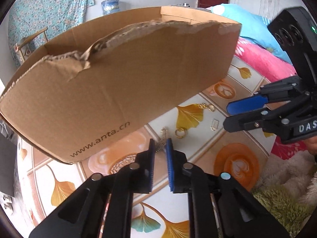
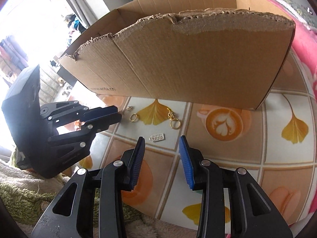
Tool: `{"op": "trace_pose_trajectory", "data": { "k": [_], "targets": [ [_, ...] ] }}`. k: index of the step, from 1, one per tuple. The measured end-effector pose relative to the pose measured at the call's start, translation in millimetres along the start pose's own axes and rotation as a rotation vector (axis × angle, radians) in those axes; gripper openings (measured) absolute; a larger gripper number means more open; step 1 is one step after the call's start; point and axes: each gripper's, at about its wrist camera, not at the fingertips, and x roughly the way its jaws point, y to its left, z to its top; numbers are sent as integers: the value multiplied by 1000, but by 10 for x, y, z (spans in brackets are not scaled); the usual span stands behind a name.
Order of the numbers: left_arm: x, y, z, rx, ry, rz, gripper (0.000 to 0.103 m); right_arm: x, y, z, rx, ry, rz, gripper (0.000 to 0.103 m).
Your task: Organize jewelry
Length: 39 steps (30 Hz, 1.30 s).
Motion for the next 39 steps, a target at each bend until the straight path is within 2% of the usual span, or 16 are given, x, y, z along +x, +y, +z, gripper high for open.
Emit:
{"op": "trace_pose_trajectory", "data": {
  "k": [7, 11, 21, 22, 30, 36, 39],
  "targets": [
    [-97, -105, -68, -26, -3, 22, 2, -91, -2, -98, -6, -19, -10, 36],
    [-145, -127, -131, -60, 4, 33, 2, -143, 46, -110, -36, -48, -10, 36],
    [-143, -80, -145, -120, 16, 30, 2, 43, 200, -35, -95, -53, -87, 36],
    [-144, -70, -140, -124, 18, 28, 2, 68, 210, -35, -99, -47, -89, 32],
    [-133, -38, -131, -139, 19, 16, 2, 152, 403, -81, -238, -63, -203, 29],
    [-137, -25, -144, -135, 19, 16, 3, 148, 375, -72, -249, -64, -207, 15],
    [-132, -21, -138, -134, 21, 14, 3, 152, 366, -69, -244, -64, -203, 14]
  ]
}}
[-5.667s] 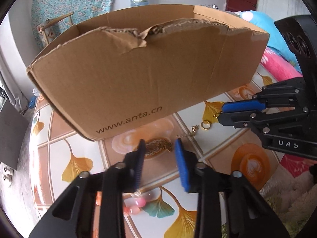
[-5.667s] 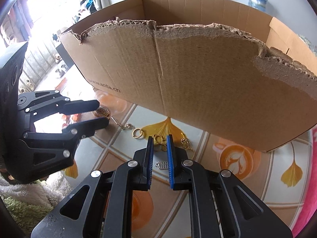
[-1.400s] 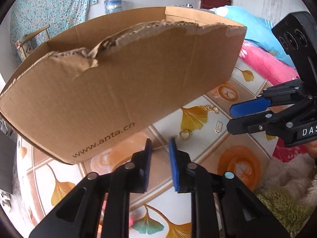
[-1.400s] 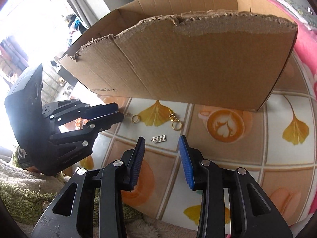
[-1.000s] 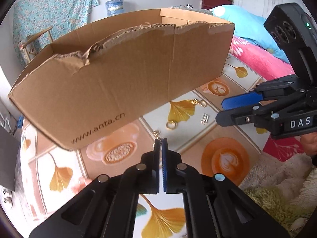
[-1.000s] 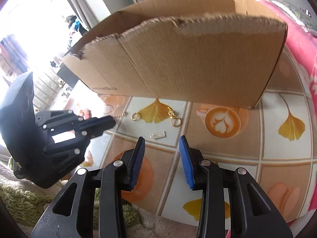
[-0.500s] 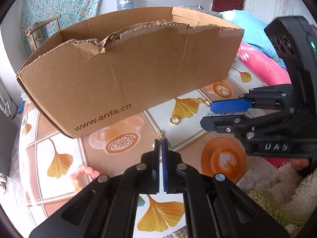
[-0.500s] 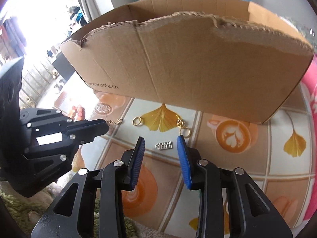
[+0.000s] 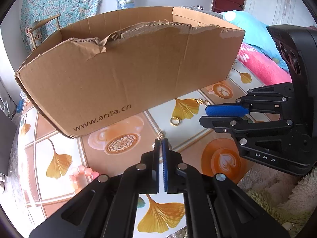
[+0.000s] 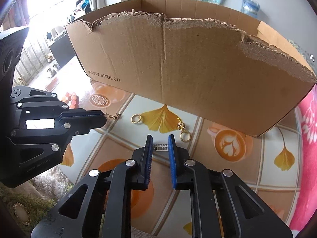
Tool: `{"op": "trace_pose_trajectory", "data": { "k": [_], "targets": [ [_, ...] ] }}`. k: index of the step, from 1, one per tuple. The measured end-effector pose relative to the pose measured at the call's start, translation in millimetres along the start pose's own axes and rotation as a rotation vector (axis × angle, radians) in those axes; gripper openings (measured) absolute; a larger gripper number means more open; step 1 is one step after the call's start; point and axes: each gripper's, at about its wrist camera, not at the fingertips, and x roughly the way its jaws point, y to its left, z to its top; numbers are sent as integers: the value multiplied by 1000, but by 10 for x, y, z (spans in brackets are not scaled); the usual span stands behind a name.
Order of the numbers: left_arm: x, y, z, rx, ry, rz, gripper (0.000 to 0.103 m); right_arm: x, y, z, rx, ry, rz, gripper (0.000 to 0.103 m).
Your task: Organize jewelry
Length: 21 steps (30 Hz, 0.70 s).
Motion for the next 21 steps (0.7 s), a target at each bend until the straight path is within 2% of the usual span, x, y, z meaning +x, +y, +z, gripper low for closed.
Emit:
{"op": "trace_pose_trajectory", "data": {
  "k": [14, 21],
  "targets": [
    [-17, -11, -12, -3, -15, 9, 2, -152, -102, -28, 37, -29, 20, 12],
    [-209, -34, -15, -18, -60, 8, 0, -344, -163, -60, 64, -62, 33, 12]
  ]
}}
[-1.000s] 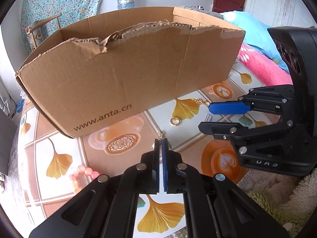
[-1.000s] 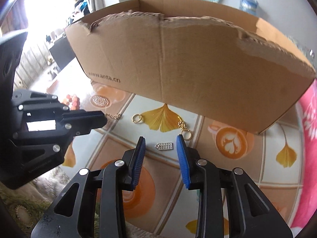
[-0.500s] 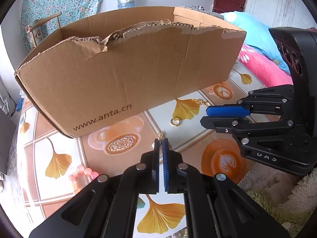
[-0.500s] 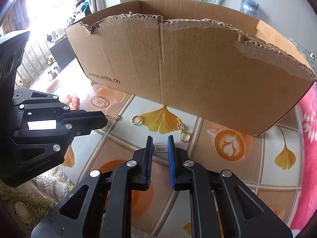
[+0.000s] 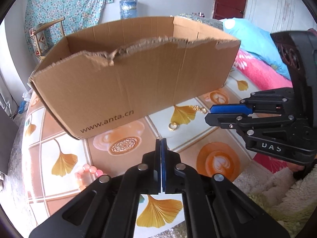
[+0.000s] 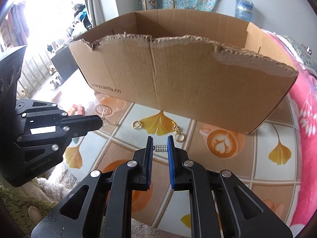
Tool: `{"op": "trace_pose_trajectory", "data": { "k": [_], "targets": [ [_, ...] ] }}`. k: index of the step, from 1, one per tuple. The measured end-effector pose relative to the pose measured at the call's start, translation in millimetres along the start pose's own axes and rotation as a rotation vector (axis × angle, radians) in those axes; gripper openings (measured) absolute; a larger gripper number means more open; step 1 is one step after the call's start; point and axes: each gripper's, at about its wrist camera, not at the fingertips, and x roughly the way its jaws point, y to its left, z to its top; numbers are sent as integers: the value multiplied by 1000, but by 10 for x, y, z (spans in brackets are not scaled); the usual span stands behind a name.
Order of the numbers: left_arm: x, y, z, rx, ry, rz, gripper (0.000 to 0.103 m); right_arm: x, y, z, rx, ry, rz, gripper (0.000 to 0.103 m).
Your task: Organize jewelry
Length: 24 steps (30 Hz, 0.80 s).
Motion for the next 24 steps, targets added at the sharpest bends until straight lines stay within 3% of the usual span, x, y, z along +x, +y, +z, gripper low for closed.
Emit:
{"op": "trace_pose_trajectory", "data": {
  "k": [11, 18, 21, 24],
  "targets": [
    [-466, 79, 206, -9, -116, -60, 0, -480, -37, 217, 13, -107, 71, 12],
    [-1023, 217, 630, 3, -297, -172, 0, -945, -14, 654, -33, -273, 136, 12],
    [-1069, 281, 865, 1, -334, -172, 0, -907, -68, 855, -45, -312, 152, 12],
    [-897, 345, 1056, -13, -304, -137, 0, -696, -162, 1049, -36, -294, 148, 12]
  ]
}}
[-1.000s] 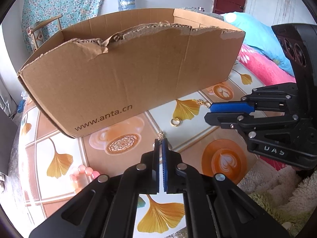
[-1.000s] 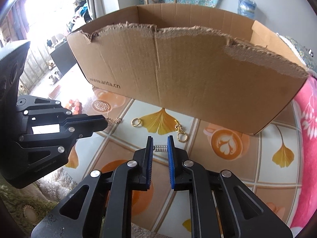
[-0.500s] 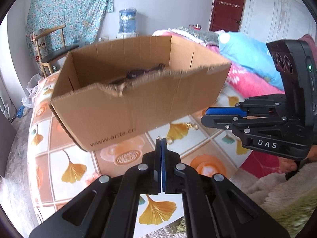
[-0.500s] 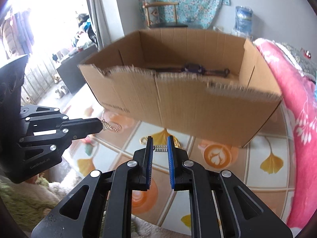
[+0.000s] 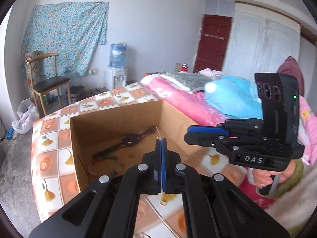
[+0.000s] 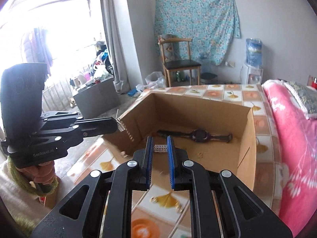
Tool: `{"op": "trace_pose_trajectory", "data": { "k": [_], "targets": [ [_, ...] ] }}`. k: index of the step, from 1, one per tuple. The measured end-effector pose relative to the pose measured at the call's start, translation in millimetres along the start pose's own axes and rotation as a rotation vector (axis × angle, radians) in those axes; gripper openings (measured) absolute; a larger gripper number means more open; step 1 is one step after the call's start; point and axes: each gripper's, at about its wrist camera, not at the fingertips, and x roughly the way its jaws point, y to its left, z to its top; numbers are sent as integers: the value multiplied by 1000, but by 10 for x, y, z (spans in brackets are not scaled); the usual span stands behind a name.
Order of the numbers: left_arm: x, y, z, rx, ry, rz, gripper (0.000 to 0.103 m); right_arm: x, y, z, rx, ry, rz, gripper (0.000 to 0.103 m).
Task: Organize jewelry
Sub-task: 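Carry both charms up over the box, then open the right tool to drop the silver charm into the box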
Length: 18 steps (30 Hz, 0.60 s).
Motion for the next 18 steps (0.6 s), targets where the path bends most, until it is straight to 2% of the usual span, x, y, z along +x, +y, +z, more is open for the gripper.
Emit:
{"op": "trace_pose_trajectory", "data": {
  "k": [3, 9, 13, 18],
  "targets": [
    [280, 139, 44, -41, 62, 5, 0, 185, -156, 2, 45, 45, 20, 12],
    [779, 452, -51, -191, 224, -31, 0, 678, -372, -15, 115, 203, 35, 12],
    [977, 562, -110, -240, 295, -39, 0, 793, -415, -17, 127, 252, 36, 12],
    [1086, 642, -171, -274, 341, -54, 1, 814, -474, -17, 156, 267, 29, 13]
  ]
}}
